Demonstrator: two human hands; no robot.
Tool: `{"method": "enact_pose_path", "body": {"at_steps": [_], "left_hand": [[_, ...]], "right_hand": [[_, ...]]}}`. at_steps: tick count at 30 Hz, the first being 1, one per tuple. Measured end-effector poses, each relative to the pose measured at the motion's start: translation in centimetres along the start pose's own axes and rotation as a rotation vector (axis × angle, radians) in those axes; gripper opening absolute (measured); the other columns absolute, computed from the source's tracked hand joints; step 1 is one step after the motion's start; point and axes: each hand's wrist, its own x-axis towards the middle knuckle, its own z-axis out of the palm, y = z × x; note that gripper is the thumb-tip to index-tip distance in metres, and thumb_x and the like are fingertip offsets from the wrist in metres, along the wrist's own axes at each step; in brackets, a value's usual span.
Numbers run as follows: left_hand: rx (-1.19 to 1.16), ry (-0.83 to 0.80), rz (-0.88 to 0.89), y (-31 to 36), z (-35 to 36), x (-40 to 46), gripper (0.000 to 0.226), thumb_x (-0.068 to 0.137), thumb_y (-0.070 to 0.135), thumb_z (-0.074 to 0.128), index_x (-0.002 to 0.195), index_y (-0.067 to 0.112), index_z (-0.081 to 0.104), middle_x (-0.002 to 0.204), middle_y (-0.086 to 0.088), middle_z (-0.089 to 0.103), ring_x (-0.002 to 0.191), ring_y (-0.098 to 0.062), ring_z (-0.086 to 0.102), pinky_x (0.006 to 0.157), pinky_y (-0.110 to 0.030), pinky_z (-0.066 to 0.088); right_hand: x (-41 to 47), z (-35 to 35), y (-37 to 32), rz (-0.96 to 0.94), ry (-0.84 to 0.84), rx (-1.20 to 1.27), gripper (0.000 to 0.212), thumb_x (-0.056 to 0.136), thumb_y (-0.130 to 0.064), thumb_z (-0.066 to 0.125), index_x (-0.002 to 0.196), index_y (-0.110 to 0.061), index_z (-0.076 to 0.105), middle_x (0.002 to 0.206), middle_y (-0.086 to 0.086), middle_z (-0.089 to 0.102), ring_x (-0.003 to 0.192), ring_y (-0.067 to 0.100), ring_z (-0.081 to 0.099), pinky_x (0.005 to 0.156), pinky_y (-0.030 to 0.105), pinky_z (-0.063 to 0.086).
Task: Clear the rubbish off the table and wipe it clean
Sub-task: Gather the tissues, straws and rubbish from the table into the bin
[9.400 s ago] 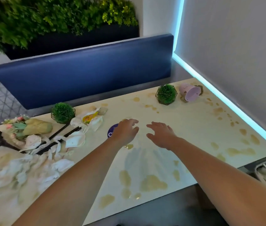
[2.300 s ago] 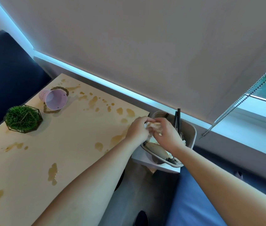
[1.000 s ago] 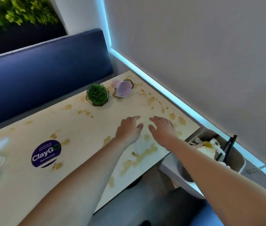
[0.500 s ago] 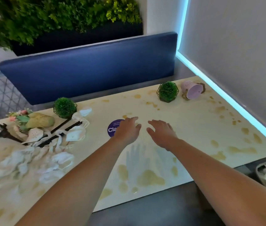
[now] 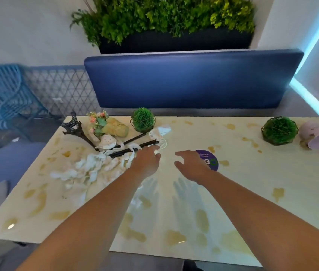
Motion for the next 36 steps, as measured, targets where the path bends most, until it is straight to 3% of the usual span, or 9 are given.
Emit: {"method": "enact_pose_path", "body": {"at_steps": [7,11,16,21,26,31,36], "left_hand": [[-0.112,0.029,-0.090,-4.7,-1.9,0.4,0.038,0.098,0.027,0.046,0.135,0.025,0.054,0.135,0.002,0.057,0.125,-0.021,0.052,0.102,-0.039,0.044],[-0.164,0.106,-0.200,-7.1,-3.3,-0.1,0.035,0.096,0.026,0.045,0.129,0.030,0.057,0.130,0.011,0.057,0.117,-0.013,0.056,0.095,-0.035,0.048],[-0.169,0.203,-0.294,-10.2,-4.0,-1.8,0.030,0.096,0.025,0.045,0.120,0.034,0.062,0.121,0.012,0.063,0.114,-0.011,0.058,0.095,-0.035,0.049],[-0.162,0.267,-0.372,-14.1,-5.7,-3.0,0.030,0.095,0.023,0.045,0.116,0.037,0.063,0.119,0.012,0.064,0.109,-0.010,0.059,0.094,-0.035,0.050],[-0.094,0.297,-0.404,-18.2,-7.3,-4.3,0.030,0.095,0.022,0.049,0.119,0.034,0.063,0.111,0.008,0.059,0.108,-0.013,0.055,0.088,-0.033,0.050],[-0.022,0.278,-0.427,-22.9,-9.9,-4.8,0.031,0.094,0.021,0.052,0.122,0.033,0.058,0.117,0.005,0.051,0.115,-0.016,0.045,0.090,-0.034,0.048],[0.010,0.161,-0.373,-26.4,-12.1,-3.9,0.034,0.096,0.023,0.051,0.129,0.030,0.051,0.126,0.000,0.044,0.122,-0.020,0.038,0.097,-0.037,0.043]], "right_hand": [[5.2,1.7,-3.9,-0.121,-0.092,0.004,0.042,0.096,-0.041,0.049,0.137,-0.035,0.049,0.142,0.002,0.045,0.127,0.022,0.046,0.099,0.035,0.046],[7.4,2.4,-6.1,-0.246,-0.137,-0.068,0.040,0.099,-0.033,0.046,0.139,-0.029,0.049,0.144,-0.001,0.044,0.138,0.019,0.029,0.102,0.036,0.043],[8.0,4.3,-9.1,-0.374,-0.134,-0.128,0.037,0.096,-0.023,0.049,0.133,-0.026,0.056,0.124,0.000,0.057,0.120,0.023,0.039,0.099,0.036,0.040],[9.0,6.4,-13.0,-0.458,-0.149,-0.133,0.035,0.095,-0.021,0.047,0.128,-0.026,0.059,0.121,0.000,0.057,0.121,0.025,0.040,0.097,0.037,0.041],[10.0,9.4,-16.7,-0.485,-0.192,-0.124,0.033,0.096,-0.023,0.048,0.127,-0.027,0.060,0.125,0.000,0.057,0.123,0.023,0.038,0.100,0.036,0.039],[10.9,12.2,-21.3,-0.512,-0.205,-0.118,0.031,0.096,-0.029,0.053,0.126,-0.027,0.061,0.121,0.000,0.058,0.121,0.024,0.041,0.097,0.035,0.042],[12.0,14.9,-25.3,-0.546,-0.168,-0.189,0.048,0.092,-0.022,0.058,0.138,-0.028,0.045,0.143,-0.004,0.036,0.125,0.025,0.036,0.094,0.035,0.044]]}}
